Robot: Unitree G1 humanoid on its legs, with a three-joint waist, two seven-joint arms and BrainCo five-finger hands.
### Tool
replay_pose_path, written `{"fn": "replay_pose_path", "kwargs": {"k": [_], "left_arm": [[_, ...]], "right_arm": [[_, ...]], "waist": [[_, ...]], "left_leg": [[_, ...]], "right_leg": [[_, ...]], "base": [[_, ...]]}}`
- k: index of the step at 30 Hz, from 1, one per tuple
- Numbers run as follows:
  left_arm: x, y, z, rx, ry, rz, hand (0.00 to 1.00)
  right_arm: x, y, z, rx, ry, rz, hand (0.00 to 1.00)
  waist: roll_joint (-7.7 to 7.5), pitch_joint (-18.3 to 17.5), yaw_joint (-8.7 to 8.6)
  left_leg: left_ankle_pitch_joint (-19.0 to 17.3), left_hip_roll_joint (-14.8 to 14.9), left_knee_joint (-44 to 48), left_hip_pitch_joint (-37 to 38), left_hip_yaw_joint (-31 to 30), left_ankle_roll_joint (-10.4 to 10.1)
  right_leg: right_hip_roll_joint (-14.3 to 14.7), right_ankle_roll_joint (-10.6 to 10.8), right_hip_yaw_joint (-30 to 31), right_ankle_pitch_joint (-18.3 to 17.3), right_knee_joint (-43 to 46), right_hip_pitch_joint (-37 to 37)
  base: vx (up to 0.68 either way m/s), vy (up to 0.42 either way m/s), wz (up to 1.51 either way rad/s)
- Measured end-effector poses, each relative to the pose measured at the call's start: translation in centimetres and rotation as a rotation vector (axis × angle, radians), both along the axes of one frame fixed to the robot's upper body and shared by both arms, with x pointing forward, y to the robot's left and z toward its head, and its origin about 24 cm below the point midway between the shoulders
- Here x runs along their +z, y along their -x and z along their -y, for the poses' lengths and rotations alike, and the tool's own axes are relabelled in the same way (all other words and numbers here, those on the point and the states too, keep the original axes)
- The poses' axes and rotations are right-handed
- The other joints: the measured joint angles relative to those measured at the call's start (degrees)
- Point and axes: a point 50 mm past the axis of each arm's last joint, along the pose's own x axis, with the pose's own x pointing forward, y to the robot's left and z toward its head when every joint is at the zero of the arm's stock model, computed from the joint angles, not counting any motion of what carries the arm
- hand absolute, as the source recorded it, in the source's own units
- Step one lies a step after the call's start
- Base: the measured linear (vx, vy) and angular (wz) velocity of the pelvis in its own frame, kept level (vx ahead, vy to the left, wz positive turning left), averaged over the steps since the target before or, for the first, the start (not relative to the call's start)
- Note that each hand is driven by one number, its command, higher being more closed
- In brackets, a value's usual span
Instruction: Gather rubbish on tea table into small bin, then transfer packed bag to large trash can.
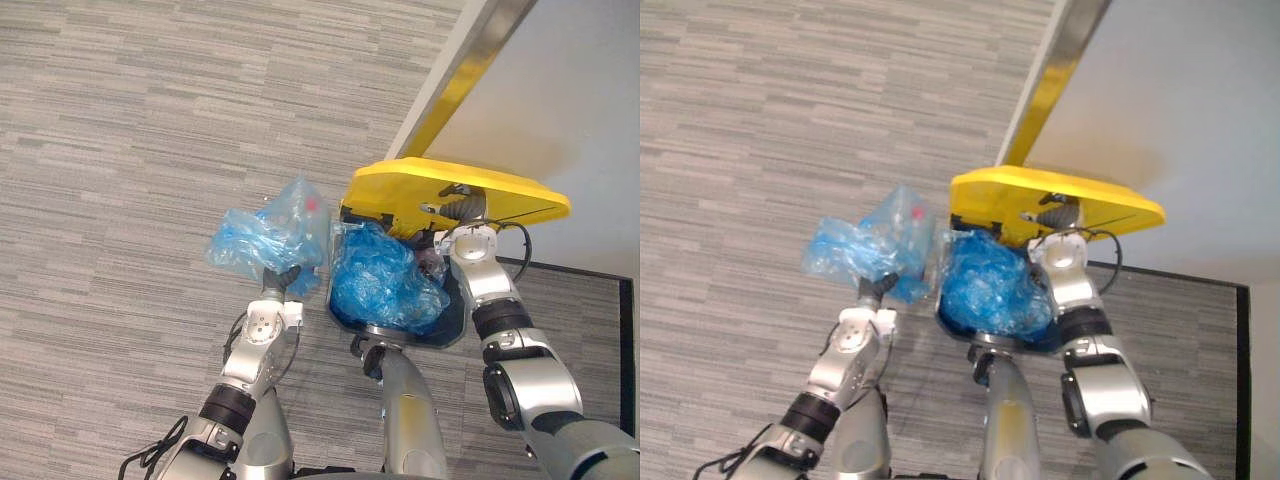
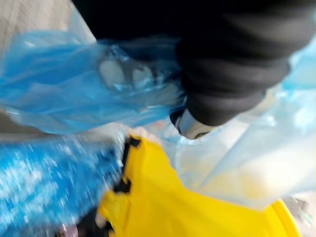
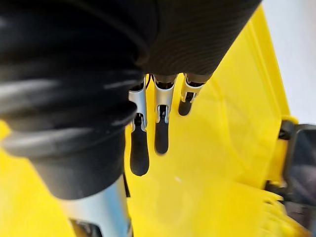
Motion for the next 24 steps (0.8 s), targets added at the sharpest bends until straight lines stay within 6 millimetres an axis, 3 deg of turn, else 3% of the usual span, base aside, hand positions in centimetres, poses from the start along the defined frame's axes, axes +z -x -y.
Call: {"fn": "replay_pose_path", "kwargs": {"k": [8,13,16,19,24], "left_arm": [[5.0,2.0,6.0,-0.25,0.106,0.193,1.0],[6.6,3.5,9.6,-0.405,0.145,0.249,1.0],[7.2,3.7,10.6,-0.446,0.151,0.267,1.0],[6.8,3.0,11.3,-0.443,0.084,0.264,1.0],[2.6,0.1,10.6,-0.363,-0.098,0.088,1.0]], "right_arm": [[0.7,0.1,1.5,-0.057,-0.107,0.038,0.0],[1.1,0.0,1.5,-0.063,-0.126,0.041,0.0],[1.4,-0.2,1.2,-0.063,-0.161,0.047,0.0],[1.5,-0.3,0.9,-0.059,-0.166,0.051,0.0],[2.7,-0.6,-0.1,-0.033,-0.156,0.086,0.0]], "waist": [[-0.03,0.0,-0.43],[-0.03,0.0,-0.72],[-0.03,0.0,-1.0],[-0.04,0.0,-1.14],[-0.16,0.1,-1.92]], "left_leg": [[-0.7,0.0,1.9,-0.7,-0.5,0.0],[-0.7,0.0,2.0,-0.7,-0.5,-0.1],[-0.6,0.0,1.9,-0.7,-0.4,-0.3],[-0.6,0.0,1.9,-0.8,0.1,-0.3],[-0.6,-0.4,1.4,-1.3,1.8,-0.2]], "right_leg": [[-0.2,0.0,-0.1,0.0,0.5,0.1],[-0.2,-0.1,-0.2,0.1,0.4,0.1],[-0.2,-0.2,-0.1,0.2,0.1,0.1],[0.0,-0.2,0.1,0.7,-0.6,0.1],[0.3,-0.1,1.5,1.8,-1.9,-1.1]], "base": [[-0.02,-0.005,0.02],[-0.01,-0.004,0.01],[0.0,0.0,0.0],[0.0,0.018,-0.06],[0.01,0.03,-0.13]]}}
